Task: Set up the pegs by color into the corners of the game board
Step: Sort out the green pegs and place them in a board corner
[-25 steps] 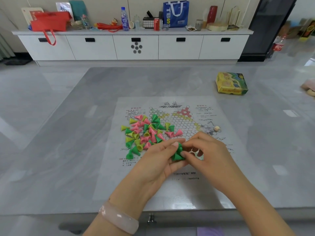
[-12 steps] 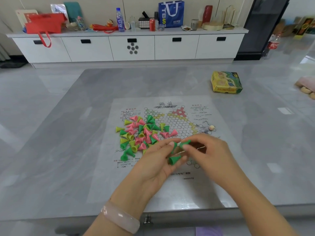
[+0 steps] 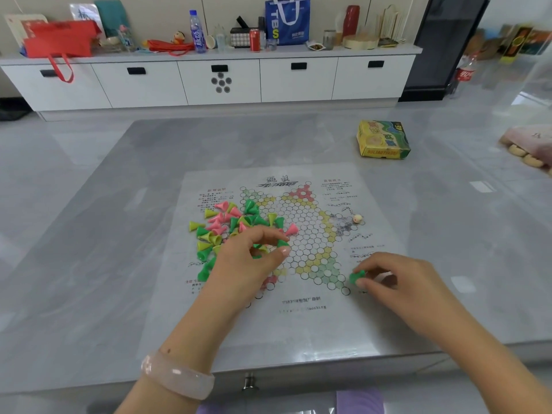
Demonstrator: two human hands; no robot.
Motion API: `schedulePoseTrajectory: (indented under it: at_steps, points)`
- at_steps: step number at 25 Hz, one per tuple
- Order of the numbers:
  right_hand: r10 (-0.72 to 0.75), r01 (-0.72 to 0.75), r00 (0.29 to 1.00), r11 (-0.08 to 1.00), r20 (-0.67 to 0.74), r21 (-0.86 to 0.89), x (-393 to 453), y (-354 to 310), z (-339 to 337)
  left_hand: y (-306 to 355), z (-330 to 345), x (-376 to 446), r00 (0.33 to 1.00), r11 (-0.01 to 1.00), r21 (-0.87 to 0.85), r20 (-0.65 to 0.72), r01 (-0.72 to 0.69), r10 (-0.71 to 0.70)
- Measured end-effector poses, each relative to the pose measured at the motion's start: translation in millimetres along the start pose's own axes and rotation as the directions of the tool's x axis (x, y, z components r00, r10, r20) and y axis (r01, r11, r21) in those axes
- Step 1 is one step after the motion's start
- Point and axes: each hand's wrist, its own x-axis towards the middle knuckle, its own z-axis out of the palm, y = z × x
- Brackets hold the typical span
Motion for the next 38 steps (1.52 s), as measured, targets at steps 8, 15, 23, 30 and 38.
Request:
schedulePoseTrajectory:
  at_steps: [8, 15, 23, 30, 38]
  points:
    - [-0.072, 0.076, 0.996, 0.992, 0.049, -0.103, 2, 6, 11, -4, -1, 3, 0.999, 0.998, -0.055, -0.022, 0.028, -0.029]
    - [-0.077, 0.088, 0.993, 0.99, 0.094, -0.114, 3, 6, 11, -3, -3, 3, 0.998, 0.998, -0.041, -0.035, 0.043, -0.045]
    - [-0.123, 0.125, 0.991, 0.991, -0.061, 0.04, 5, -12, 6, 5, 5, -3, 0.986, 0.974, -0.172, 0.1, 0.149, -0.133]
    - [-0.263, 0.291, 0.95, 0.941, -0.167, 0.174, 17, -41, 18, 12, 18, -6, 0.934, 0.876, -0.375, 0.299, 0.303, -0.195]
    - [-0.137, 0.184, 0.958, 0.967, -0.252, 0.176, 23, -26, 8, -3, -28, 9, 0.976, 0.891, 0.454, -0.194, 0.001, 0.098]
